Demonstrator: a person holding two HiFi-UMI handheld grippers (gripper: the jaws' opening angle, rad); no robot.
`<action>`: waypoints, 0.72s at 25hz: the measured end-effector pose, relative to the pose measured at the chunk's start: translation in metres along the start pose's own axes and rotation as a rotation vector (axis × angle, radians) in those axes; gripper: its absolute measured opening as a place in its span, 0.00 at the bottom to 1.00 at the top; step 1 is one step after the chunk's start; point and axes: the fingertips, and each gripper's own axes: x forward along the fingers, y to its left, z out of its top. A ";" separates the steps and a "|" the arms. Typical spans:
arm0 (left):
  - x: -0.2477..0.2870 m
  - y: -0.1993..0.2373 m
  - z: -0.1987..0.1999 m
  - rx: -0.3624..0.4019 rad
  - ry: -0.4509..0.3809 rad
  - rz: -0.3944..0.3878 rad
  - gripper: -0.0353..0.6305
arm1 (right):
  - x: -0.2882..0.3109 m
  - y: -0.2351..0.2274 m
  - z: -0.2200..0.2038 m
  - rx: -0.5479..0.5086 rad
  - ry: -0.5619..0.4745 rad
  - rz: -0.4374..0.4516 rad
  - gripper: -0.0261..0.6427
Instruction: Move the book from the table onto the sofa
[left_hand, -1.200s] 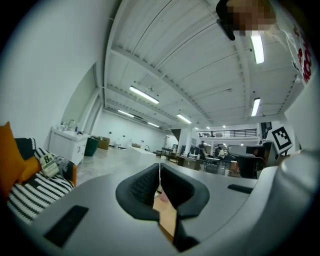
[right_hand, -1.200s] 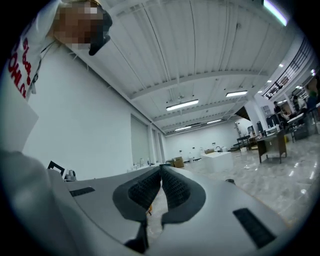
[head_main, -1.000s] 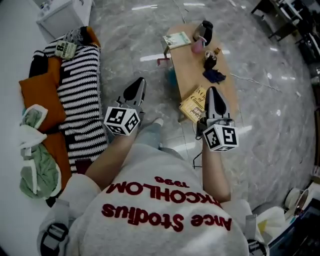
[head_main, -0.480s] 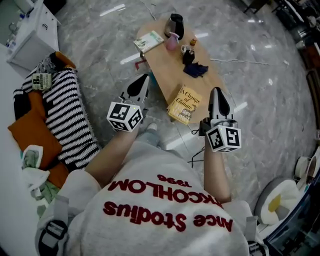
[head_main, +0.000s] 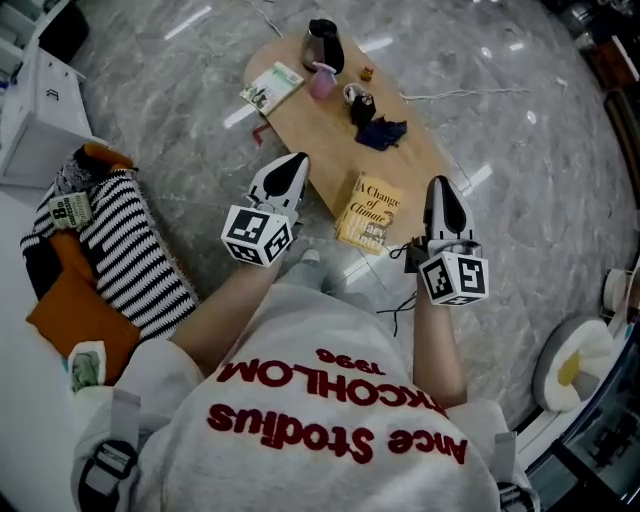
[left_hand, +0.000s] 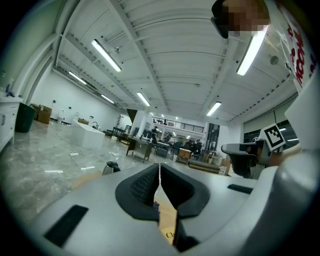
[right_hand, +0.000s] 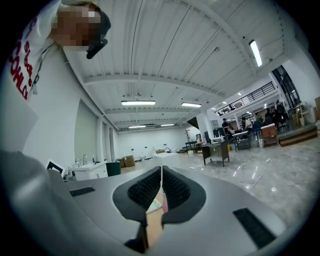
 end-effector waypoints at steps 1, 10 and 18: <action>0.005 0.002 -0.003 0.001 0.009 -0.012 0.09 | 0.002 -0.004 -0.002 0.001 0.003 -0.018 0.09; 0.045 0.003 -0.036 -0.006 0.084 -0.052 0.09 | -0.002 -0.042 -0.039 0.061 0.056 -0.134 0.09; 0.080 -0.005 -0.099 -0.066 0.150 -0.061 0.09 | 0.006 -0.090 -0.125 0.148 0.227 -0.144 0.09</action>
